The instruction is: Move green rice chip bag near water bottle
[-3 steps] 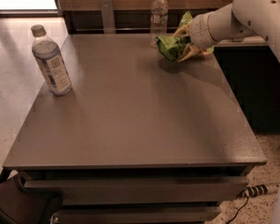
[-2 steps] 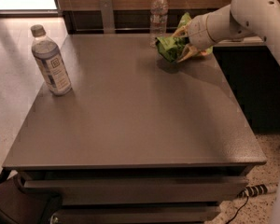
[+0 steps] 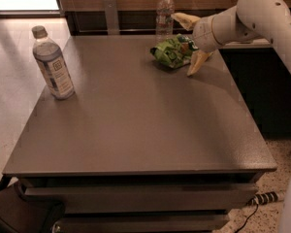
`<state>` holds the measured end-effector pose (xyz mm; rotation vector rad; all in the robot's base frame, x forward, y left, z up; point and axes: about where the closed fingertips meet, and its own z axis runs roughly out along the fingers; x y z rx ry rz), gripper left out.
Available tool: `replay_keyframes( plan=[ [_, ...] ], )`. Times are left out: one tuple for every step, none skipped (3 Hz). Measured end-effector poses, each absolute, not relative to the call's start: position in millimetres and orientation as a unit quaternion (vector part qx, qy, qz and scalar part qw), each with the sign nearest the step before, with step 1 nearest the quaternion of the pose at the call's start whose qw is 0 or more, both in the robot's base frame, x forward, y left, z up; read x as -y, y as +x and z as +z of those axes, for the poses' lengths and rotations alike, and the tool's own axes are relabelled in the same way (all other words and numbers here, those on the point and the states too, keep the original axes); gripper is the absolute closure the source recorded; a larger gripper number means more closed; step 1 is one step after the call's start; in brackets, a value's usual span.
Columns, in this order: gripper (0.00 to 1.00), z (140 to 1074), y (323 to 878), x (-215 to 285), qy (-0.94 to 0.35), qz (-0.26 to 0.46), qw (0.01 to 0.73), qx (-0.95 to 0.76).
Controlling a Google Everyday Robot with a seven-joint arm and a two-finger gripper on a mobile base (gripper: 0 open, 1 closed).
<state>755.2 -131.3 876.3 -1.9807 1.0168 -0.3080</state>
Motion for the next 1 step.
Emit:
replay_keyframes(
  plan=[
    [0.0, 876.2, 755.2, 131.2, -0.795, -0.123, 0.432, -0.408]
  ],
)
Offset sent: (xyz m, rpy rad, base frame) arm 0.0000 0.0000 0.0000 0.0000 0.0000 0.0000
